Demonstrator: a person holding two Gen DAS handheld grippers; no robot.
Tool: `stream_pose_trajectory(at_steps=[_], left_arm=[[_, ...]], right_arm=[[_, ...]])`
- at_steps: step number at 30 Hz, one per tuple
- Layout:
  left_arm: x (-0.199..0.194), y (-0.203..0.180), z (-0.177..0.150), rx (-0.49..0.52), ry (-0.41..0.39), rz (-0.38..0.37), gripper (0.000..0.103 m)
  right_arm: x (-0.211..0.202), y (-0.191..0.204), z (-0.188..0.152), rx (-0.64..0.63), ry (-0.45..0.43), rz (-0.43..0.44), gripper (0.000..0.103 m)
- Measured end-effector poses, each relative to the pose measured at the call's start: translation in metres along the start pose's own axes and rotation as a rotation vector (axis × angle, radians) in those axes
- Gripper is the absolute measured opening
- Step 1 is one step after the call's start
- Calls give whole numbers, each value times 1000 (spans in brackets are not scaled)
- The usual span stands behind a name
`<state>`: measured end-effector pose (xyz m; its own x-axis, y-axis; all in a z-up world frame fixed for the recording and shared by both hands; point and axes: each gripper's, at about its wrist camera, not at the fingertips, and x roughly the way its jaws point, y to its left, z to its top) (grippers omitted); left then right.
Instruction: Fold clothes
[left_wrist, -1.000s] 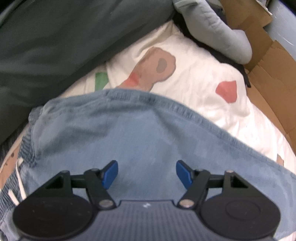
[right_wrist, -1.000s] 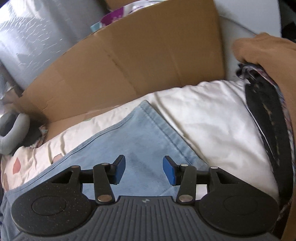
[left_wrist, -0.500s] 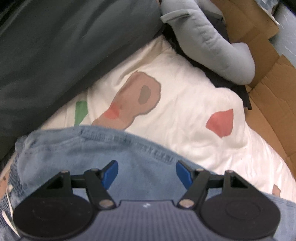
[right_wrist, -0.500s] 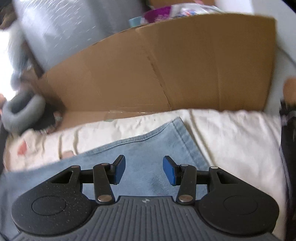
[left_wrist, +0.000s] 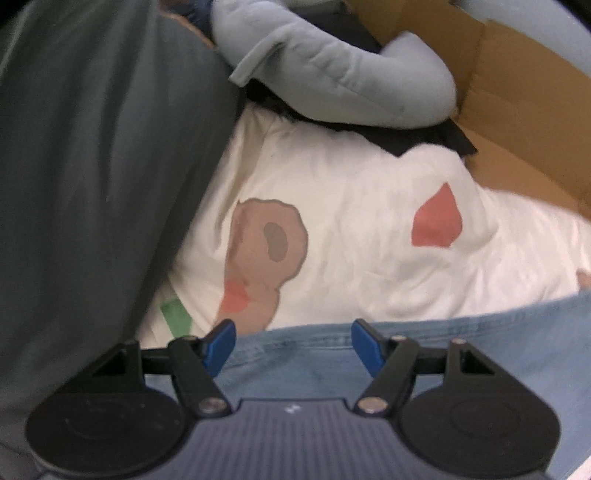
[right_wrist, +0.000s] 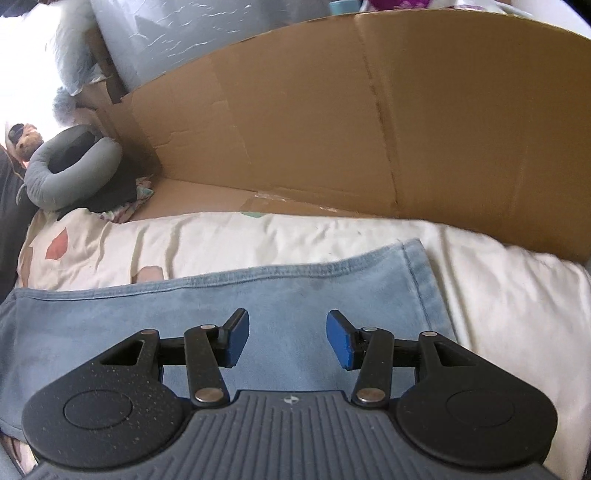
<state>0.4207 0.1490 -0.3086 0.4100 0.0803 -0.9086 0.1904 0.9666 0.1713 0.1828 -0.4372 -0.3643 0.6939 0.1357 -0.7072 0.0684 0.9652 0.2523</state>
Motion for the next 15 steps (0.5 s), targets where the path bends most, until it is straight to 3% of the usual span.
stream_pose_trajectory(at_steps=[9,15], left_arm=[[23,-45,-4,354,2,-37,71],[35,-63,-8,446,-2,-86,71]], right_arm=[[21,-5,29,-88,-10,-86,59],[28,-19,31,-117,-31,-212,58]])
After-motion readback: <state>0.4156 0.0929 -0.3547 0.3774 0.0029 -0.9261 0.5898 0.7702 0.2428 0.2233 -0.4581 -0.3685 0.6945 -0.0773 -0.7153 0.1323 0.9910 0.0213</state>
